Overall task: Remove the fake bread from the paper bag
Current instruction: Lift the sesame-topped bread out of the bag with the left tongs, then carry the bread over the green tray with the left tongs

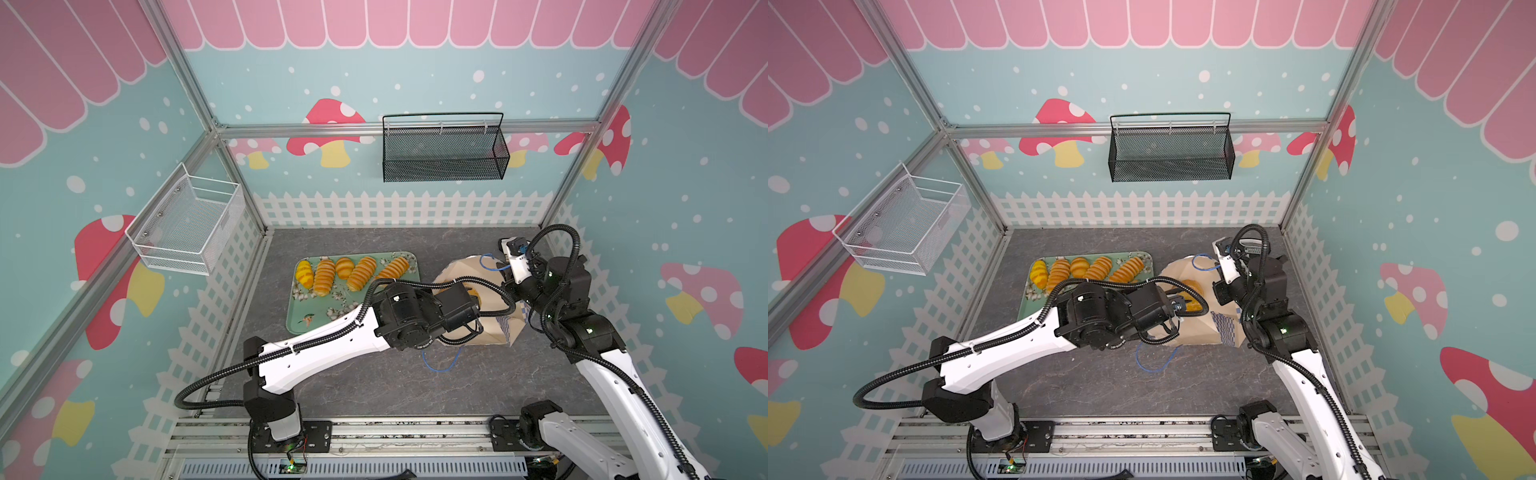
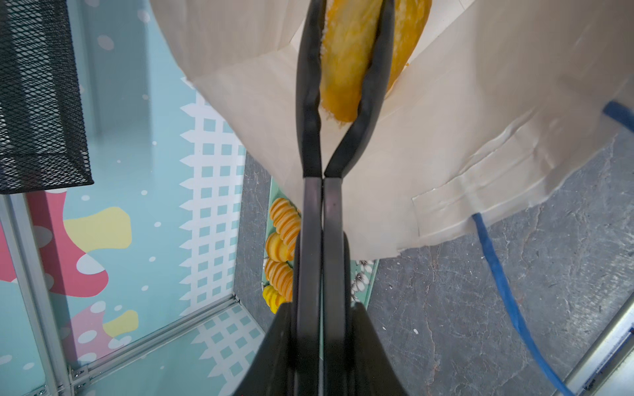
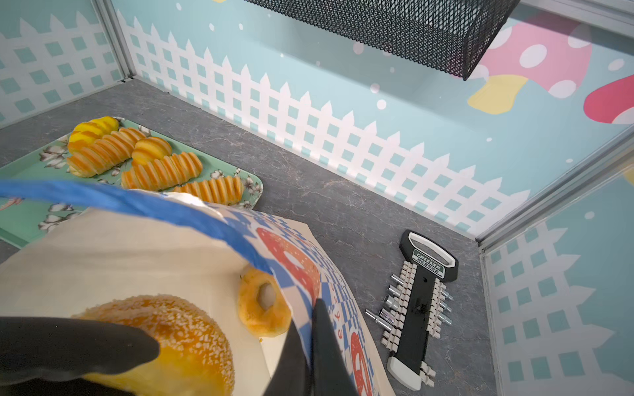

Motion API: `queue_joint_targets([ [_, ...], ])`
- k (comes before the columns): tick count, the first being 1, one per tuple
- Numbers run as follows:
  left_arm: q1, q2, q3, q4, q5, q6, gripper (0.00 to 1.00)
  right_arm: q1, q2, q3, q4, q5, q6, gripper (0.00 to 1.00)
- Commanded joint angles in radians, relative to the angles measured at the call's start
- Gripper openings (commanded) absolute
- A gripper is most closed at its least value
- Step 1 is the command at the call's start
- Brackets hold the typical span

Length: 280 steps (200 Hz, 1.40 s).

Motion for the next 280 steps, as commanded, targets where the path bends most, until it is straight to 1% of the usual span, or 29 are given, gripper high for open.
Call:
queue_joint_targets([
  [1, -0.005, -0.065, 0.039, 0.018, -0.038, 0.003, 0.0, 0.005, 0.009, 0.043, -0.01, 0.027, 0.014, 0.0],
  [35, -0.003, -0.104, 0.034, 0.019, -0.062, 0.002, 0.0, 0.005, 0.032, 0.054, -0.008, 0.028, 0.021, 0.0],
  [62, 0.019, -0.144, 0.024, 0.022, -0.058, -0.005, 0.0, 0.005, 0.052, 0.061, -0.008, 0.029, 0.033, 0.0],
  [105, 0.069, -0.24, -0.027, 0.067, -0.003, -0.02, 0.0, 0.005, 0.089, 0.075, -0.011, 0.042, 0.048, 0.0],
  [134, 0.129, -0.31, -0.086, 0.108, 0.045, -0.031, 0.0, 0.006, 0.116, 0.081, -0.012, 0.055, 0.06, 0.0],
  [149, 0.184, -0.346, -0.13, 0.133, 0.085, -0.038, 0.0, 0.005, 0.127, 0.085, -0.015, 0.055, 0.063, 0.0],
  [185, 0.344, -0.422, -0.26, 0.208, 0.235, -0.059, 0.0, 0.005, 0.142, 0.09, -0.011, 0.059, 0.064, 0.0],
  [207, 0.453, -0.443, -0.34, 0.251, 0.321, -0.076, 0.0, 0.005, 0.145, 0.09, -0.008, 0.058, 0.064, 0.0],
  [211, 0.474, -0.445, -0.356, 0.258, 0.36, -0.078, 0.0, 0.006, 0.146, 0.09, -0.008, 0.058, 0.064, 0.0],
  [235, 0.596, -0.457, -0.465, 0.327, 0.454, -0.09, 0.0, 0.006, 0.147, 0.092, -0.006, 0.058, 0.06, 0.0],
  [250, 0.672, -0.455, -0.534, 0.37, 0.491, -0.099, 0.0, 0.005, 0.146, 0.09, -0.004, 0.054, 0.059, 0.0],
  [280, 0.797, -0.422, -0.66, 0.451, 0.519, -0.114, 0.0, 0.006, 0.142, 0.087, -0.002, 0.055, 0.052, 0.0],
])
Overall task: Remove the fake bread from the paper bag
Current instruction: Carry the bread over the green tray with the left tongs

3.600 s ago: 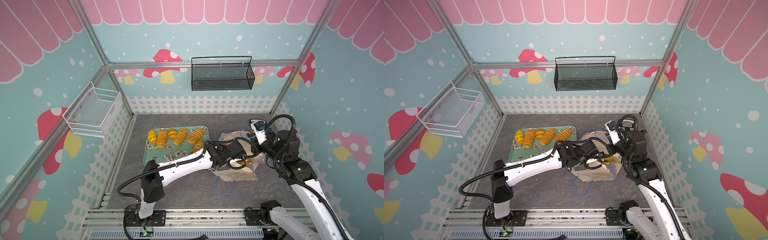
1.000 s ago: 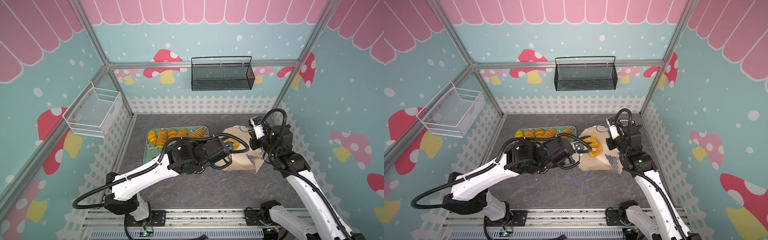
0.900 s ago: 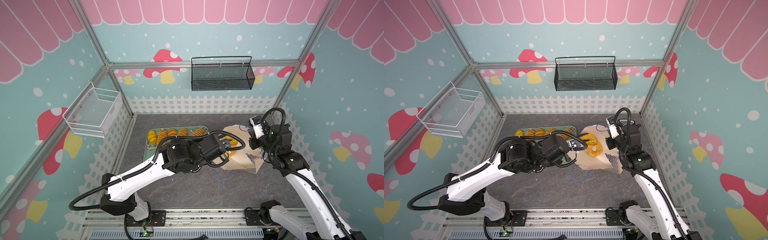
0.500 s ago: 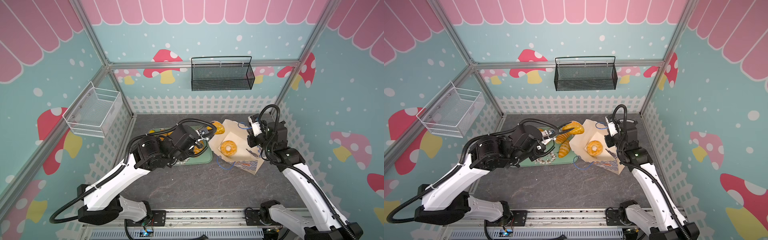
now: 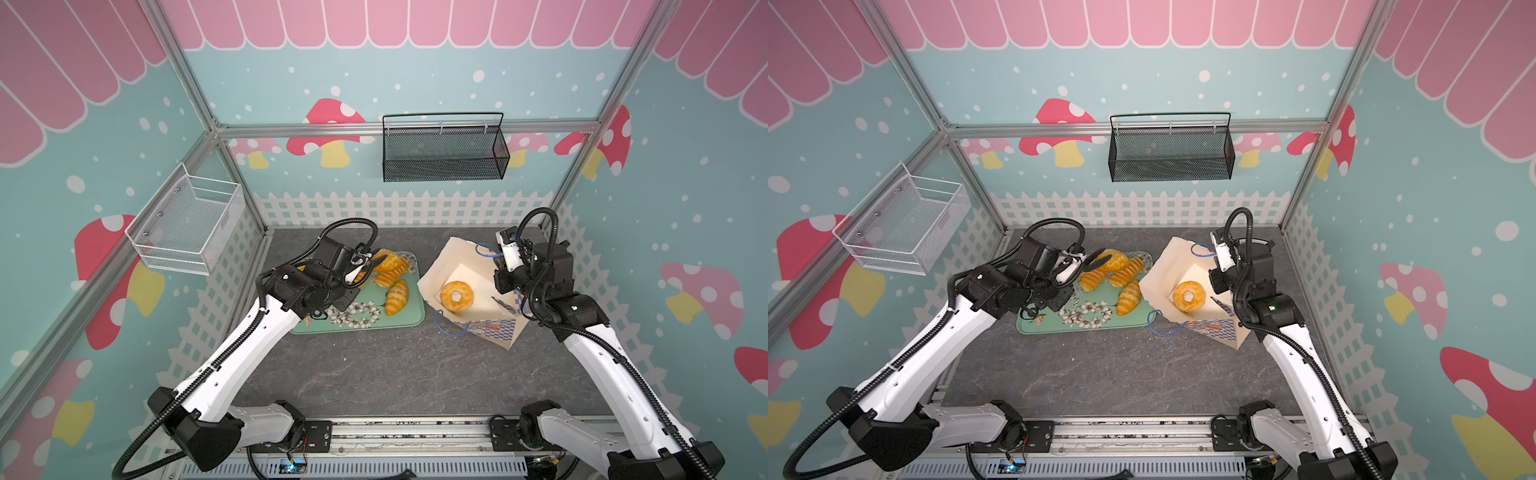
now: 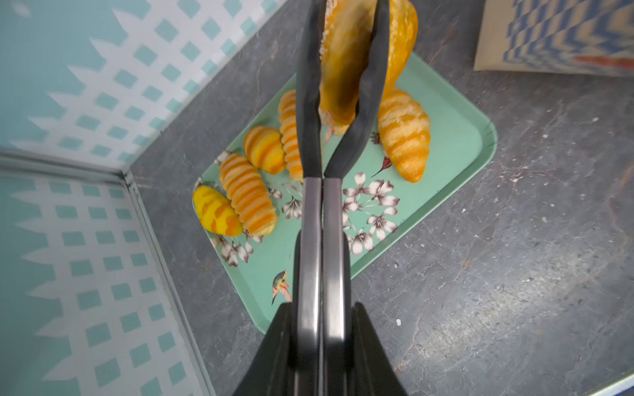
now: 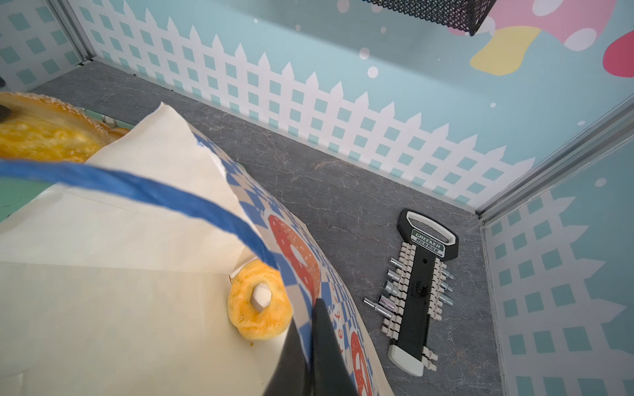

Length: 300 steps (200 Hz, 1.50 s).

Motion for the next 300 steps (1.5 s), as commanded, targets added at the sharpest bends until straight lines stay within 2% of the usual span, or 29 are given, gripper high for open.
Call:
queue_joint_targets([
  [1, 0.073, 0.011, -0.066, 0.128, 0.076, -0.03, 0.0, 0.006, 0.001, 0.022, 0.005, -0.003, 0.001, 0.0],
  [36, 0.16, 0.032, -0.177, 0.205, 0.076, -0.048, 0.0, 0.006, -0.007, 0.017, 0.001, 0.007, -0.013, 0.0],
  [112, 0.166, 0.032, -0.274, 0.257, -0.065, -0.053, 0.0, 0.006, -0.01, 0.009, 0.008, 0.011, -0.025, 0.0],
  [160, 0.106, 0.092, -0.296, 0.271, -0.112, -0.07, 0.0, 0.006, -0.026, 0.001, 0.008, 0.013, -0.026, 0.0],
  [164, 0.076, 0.098, -0.298, 0.273, -0.111, -0.073, 0.0, 0.006, -0.028, -0.001, 0.008, 0.013, -0.026, 0.0],
  [200, 0.007, 0.136, -0.287, 0.28, -0.158, -0.096, 0.0, 0.006, -0.043, -0.006, 0.003, 0.018, -0.026, 0.0],
  [247, -0.064, 0.164, -0.286, 0.296, -0.159, -0.149, 0.0, 0.006, -0.055, -0.009, 0.0, 0.015, -0.024, 0.0],
  [300, -0.162, 0.259, -0.275, 0.319, -0.164, -0.189, 0.0, 0.006, -0.07, -0.01, -0.006, 0.016, -0.029, 0.0],
])
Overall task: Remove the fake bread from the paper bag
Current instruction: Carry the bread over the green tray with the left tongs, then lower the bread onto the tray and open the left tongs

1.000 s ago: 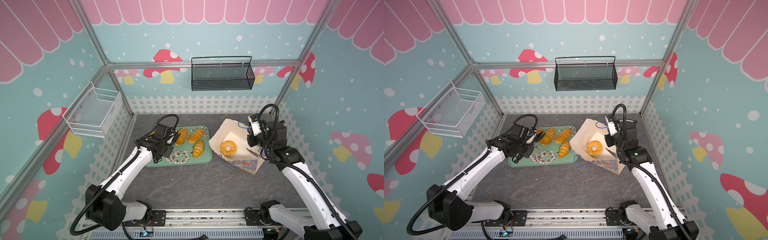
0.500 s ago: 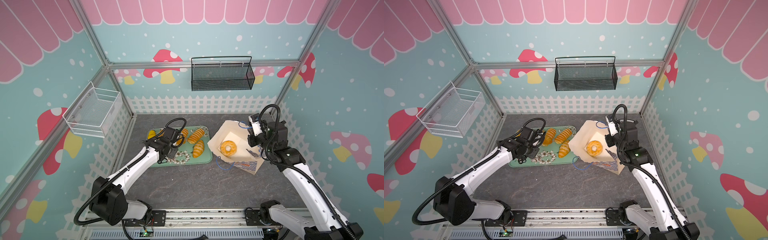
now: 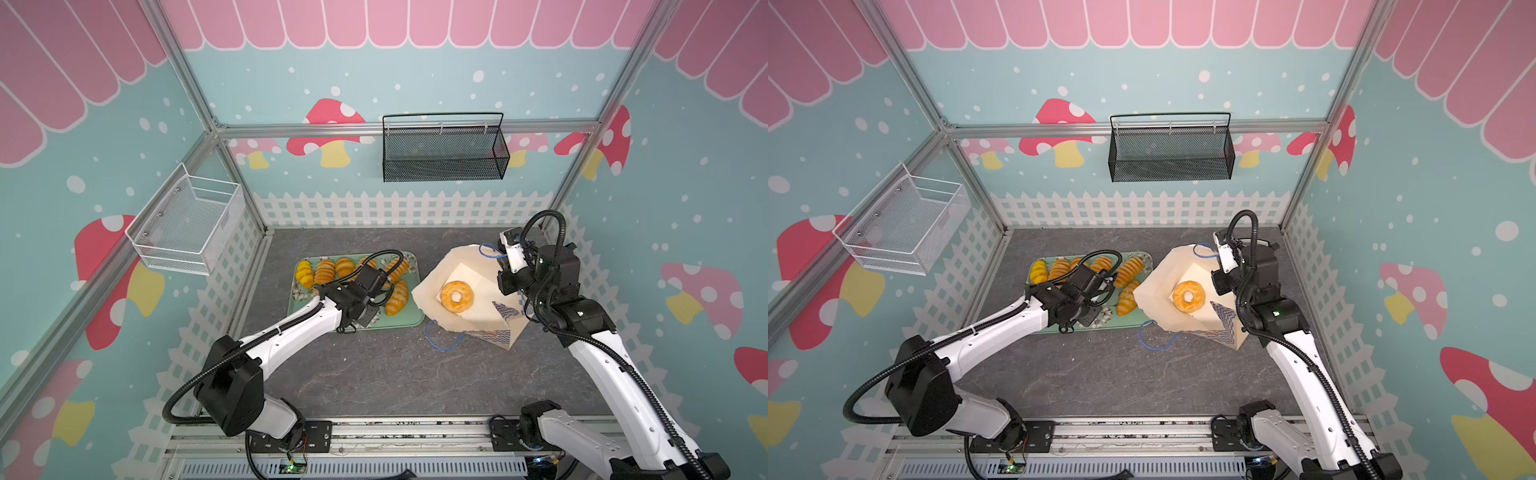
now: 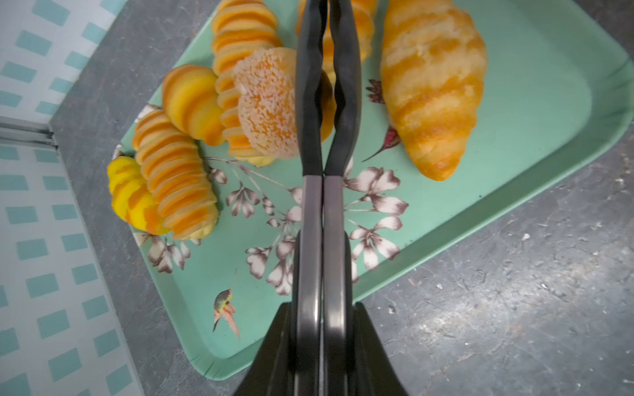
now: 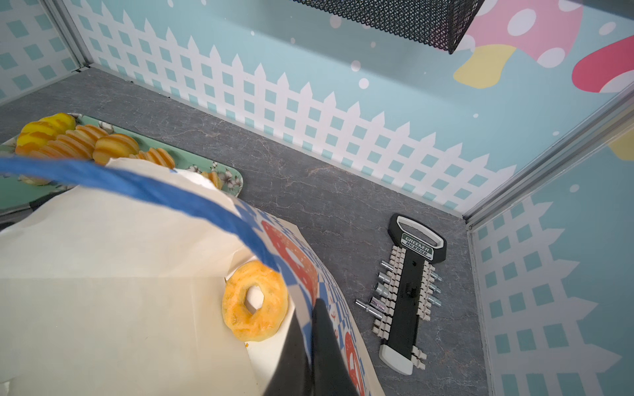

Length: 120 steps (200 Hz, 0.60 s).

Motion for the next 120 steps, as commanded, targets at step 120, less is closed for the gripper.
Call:
queue_joint_targets([
  [120, -0.067, 0.045, 0.008, -0.023, 0.058, -0.083, 0.16, 0.005, -0.055, -0.021, -0.009, 0.01, -0.018, 0.0],
])
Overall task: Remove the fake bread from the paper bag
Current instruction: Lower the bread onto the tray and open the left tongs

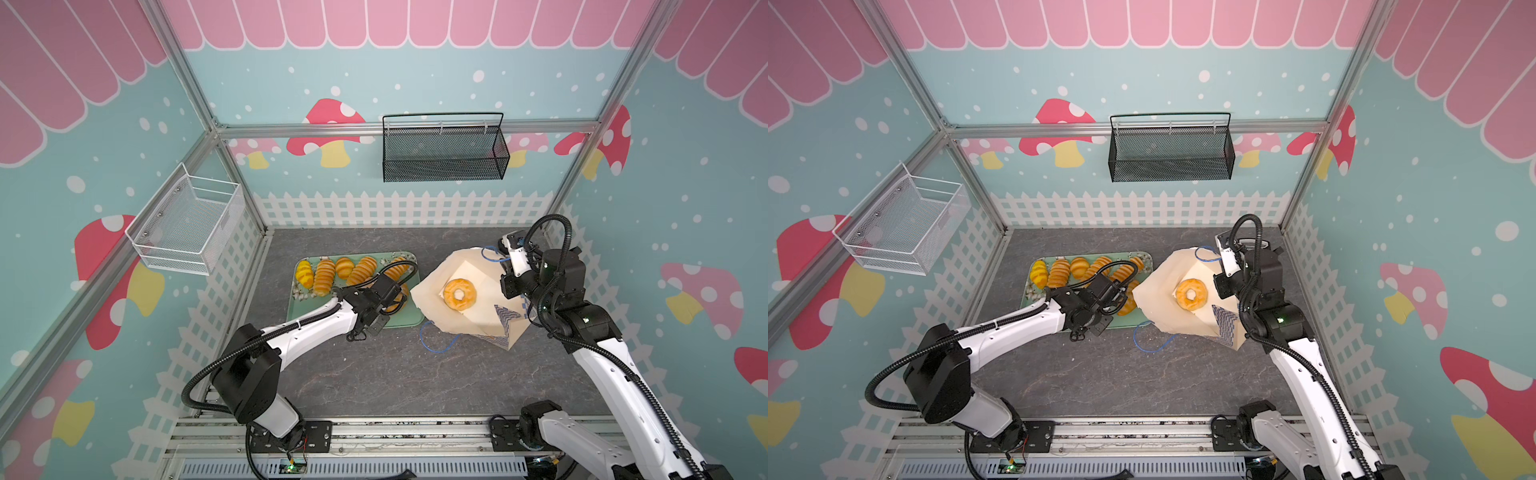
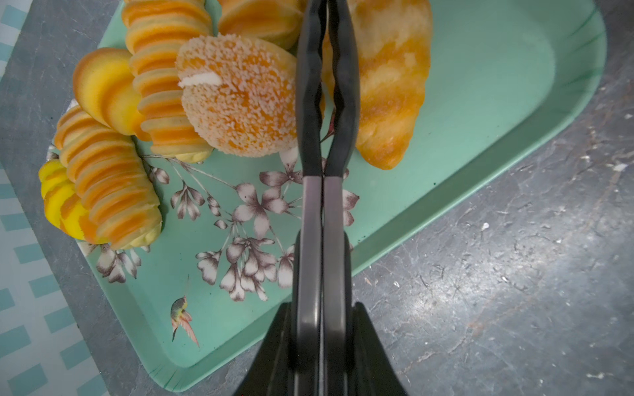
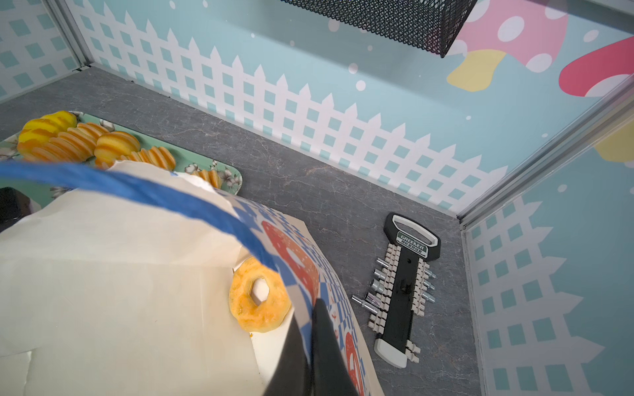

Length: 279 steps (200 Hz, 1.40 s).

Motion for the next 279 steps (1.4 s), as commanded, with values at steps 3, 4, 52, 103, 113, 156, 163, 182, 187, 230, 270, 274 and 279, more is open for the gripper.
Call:
queue_joint_targets([
  [3, -0.002, -0.018, 0.008, -0.02, 0.041, -0.022, 0.16, 0.005, -0.016, -0.009, 0.013, 0.005, -0.007, 0.0],
  [4, -0.003, -0.017, 0.008, -0.021, 0.042, -0.022, 0.16, 0.005, -0.015, -0.009, 0.013, 0.005, -0.006, 0.0],
  [52, -0.003, -0.021, -0.001, -0.049, 0.074, -0.008, 0.24, 0.005, -0.027, -0.006, 0.0, 0.011, -0.007, 0.0],
  [103, -0.002, -0.086, 0.048, -0.075, 0.076, -0.016, 0.35, 0.005, -0.03, 0.004, -0.003, 0.009, -0.001, 0.0],
  [113, -0.002, -0.105, 0.063, -0.082, 0.08, -0.024, 0.36, 0.005, -0.031, 0.004, -0.003, 0.009, 0.001, 0.0],
  [156, 0.004, -0.192, 0.121, -0.109, 0.049, -0.089, 0.4, 0.005, -0.031, 0.001, -0.001, 0.0, 0.007, 0.0],
  [163, 0.01, -0.201, 0.131, -0.124, 0.041, -0.115, 0.4, 0.005, -0.031, 0.001, -0.002, -0.001, 0.007, 0.0],
  [182, 0.046, -0.217, 0.152, -0.167, 0.027, -0.207, 0.4, 0.005, -0.03, 0.001, 0.0, -0.004, 0.008, 0.0],
  [187, 0.057, -0.222, 0.153, -0.18, 0.027, -0.235, 0.4, 0.005, -0.03, 0.001, 0.001, -0.004, 0.008, 0.0],
  [230, 0.137, -0.282, 0.08, -0.214, 0.149, -0.496, 0.42, 0.005, -0.03, -0.006, 0.004, -0.007, 0.008, 0.0],
  [270, 0.202, -0.387, -0.104, -0.014, 0.359, -0.651, 0.47, 0.005, -0.03, -0.019, 0.016, -0.018, 0.008, 0.0],
  [274, 0.211, -0.393, -0.12, 0.007, 0.378, -0.664, 0.47, 0.006, -0.03, -0.019, 0.017, -0.019, 0.008, 0.0],
  [279, 0.221, -0.399, -0.139, 0.032, 0.401, -0.68, 0.47, 0.005, -0.03, -0.019, 0.016, -0.02, 0.008, 0.0],
])
